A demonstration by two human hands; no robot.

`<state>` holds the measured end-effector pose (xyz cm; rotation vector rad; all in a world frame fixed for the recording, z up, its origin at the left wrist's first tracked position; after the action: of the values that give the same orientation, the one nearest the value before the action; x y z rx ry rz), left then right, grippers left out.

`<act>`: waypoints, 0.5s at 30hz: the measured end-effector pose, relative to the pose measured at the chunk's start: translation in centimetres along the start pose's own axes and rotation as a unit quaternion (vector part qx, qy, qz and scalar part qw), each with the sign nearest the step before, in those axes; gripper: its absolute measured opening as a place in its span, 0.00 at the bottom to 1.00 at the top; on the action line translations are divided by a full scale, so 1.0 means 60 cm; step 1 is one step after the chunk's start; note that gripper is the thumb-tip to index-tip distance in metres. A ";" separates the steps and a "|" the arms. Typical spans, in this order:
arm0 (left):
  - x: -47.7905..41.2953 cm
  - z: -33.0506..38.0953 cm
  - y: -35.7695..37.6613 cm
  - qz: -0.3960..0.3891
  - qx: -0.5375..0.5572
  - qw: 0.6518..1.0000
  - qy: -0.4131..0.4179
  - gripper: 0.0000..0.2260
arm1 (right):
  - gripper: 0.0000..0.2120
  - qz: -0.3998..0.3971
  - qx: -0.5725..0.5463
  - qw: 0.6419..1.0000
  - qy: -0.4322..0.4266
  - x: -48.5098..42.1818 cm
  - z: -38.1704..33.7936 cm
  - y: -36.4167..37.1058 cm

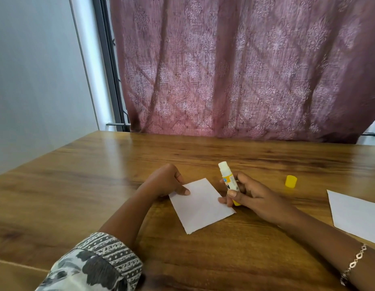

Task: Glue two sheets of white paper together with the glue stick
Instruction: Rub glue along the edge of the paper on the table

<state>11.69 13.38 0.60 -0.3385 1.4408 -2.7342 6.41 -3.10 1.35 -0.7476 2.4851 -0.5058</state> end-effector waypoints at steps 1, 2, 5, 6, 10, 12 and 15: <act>0.001 0.000 0.001 -0.003 0.001 1.000 0.000 0.10 | 0.09 -0.001 0.002 1.000 0.000 0.001 0.001 0.000; 0.001 0.000 0.000 -0.001 0.003 1.000 -0.002 0.10 | 0.09 -0.001 0.004 1.000 0.000 0.000 0.003 0.000; 0.002 -0.002 -0.009 0.025 0.026 0.999 -0.004 0.09 | 0.10 -0.002 0.008 1.000 0.000 -0.002 0.007 0.000; 0.002 -0.004 -0.014 0.035 0.043 0.998 -0.007 0.10 | 0.10 -0.003 0.008 1.000 -0.001 -0.003 0.008 0.000; 0.001 -0.012 -0.018 0.029 0.108 0.994 -0.016 0.10 | 0.09 0.001 0.007 1.000 -0.022 -0.003 0.000 -0.001; 0.009 -0.003 -0.019 0.022 0.136 0.990 0.005 0.06 | 0.09 0.028 -0.017 0.998 -0.054 -0.003 -0.013 -0.011; 0.029 0.028 -0.049 0.084 0.169 0.978 0.090 0.05 | 0.09 0.112 -0.057 0.986 -0.110 -0.002 -0.040 -0.056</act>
<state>10.52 13.48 4.21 0.0438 0.9508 -2.8545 6.54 -5.19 4.94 -0.5264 2.3654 -0.1897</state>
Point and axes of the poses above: each hand's wrist, its own x-axis away from the middle knuckle, its own y-axis out of the palm, z = x × y, the point moved 10 cm from there along -x, towards the middle knuckle, and after that the axes turned 13 degrees about -y, right-handed, at the moved point
